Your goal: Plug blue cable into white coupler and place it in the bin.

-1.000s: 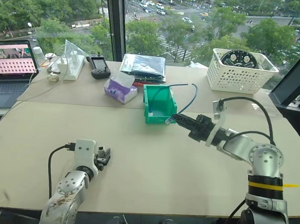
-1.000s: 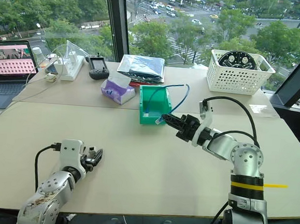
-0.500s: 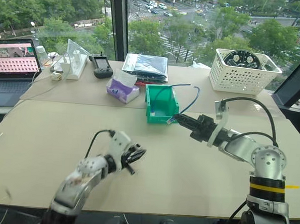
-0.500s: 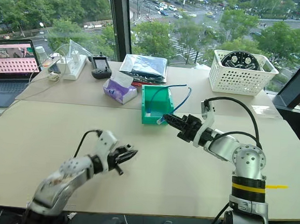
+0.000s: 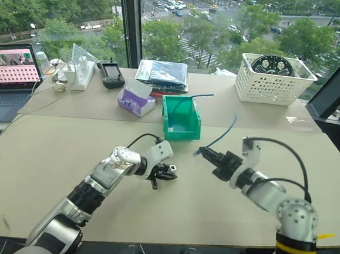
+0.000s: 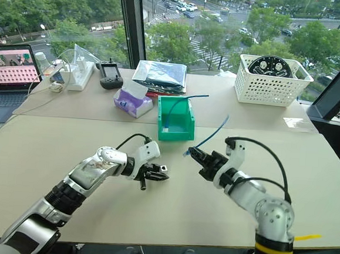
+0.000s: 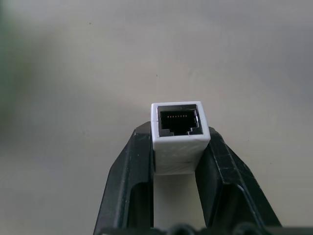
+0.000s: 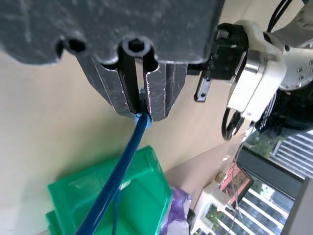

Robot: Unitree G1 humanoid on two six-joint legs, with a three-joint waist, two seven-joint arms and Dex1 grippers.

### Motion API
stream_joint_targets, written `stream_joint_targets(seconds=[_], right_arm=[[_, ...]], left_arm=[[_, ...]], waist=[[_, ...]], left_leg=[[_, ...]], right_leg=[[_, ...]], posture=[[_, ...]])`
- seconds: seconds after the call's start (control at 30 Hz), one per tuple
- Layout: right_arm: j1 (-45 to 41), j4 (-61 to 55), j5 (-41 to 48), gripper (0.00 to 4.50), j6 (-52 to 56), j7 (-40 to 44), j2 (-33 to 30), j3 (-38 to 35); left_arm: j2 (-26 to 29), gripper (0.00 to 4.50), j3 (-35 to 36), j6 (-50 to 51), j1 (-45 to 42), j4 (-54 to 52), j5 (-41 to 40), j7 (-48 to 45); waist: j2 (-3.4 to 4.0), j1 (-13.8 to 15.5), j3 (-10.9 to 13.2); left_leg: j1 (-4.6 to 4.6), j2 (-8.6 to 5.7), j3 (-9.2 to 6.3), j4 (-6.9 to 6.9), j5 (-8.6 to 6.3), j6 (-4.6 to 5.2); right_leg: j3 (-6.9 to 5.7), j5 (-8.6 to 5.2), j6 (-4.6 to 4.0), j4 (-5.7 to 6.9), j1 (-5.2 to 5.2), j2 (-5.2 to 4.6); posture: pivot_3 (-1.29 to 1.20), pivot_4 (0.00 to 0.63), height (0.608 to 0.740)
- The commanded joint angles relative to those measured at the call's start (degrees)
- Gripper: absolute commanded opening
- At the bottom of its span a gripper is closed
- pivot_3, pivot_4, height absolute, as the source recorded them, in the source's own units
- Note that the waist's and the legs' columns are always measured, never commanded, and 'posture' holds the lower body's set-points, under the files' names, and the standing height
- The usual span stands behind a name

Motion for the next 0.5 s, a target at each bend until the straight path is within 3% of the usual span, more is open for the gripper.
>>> stream_joint_targets(seconds=[0.03, 0.5], right_arm=[[1.08, -4.50, -2.17, 0.00, -2.23, -2.48, 1.60, 1.73], [2.70, -4.86, -6.37, 0.00, -2.27, -5.57, 4.72, 3.96]], left_arm=[[-1.27, 0.69, -0.91, 1.64, -1.65, 0.66, 1.22, 0.45], [-4.39, 0.69, -0.93, 5.93, -1.75, -1.00, 2.39, 2.38]], waist=[[0.00, 0.01, 0.00], [0.00, 0.33, 0.00]], left_leg=[[0.00, 0.00, 0.00, 0.01, 0.00, 0.00], [0.01, -0.01, -0.02, 0.10, 0.00, 0.00]], right_leg=[[0.00, 0.00, 0.00, 0.01, 0.00, 0.00], [-0.01, -0.02, 0.03, 0.06, 0.02, -0.02]], posture=[[0.00, 0.150, 0.740], [0.00, 0.150, 0.740]])
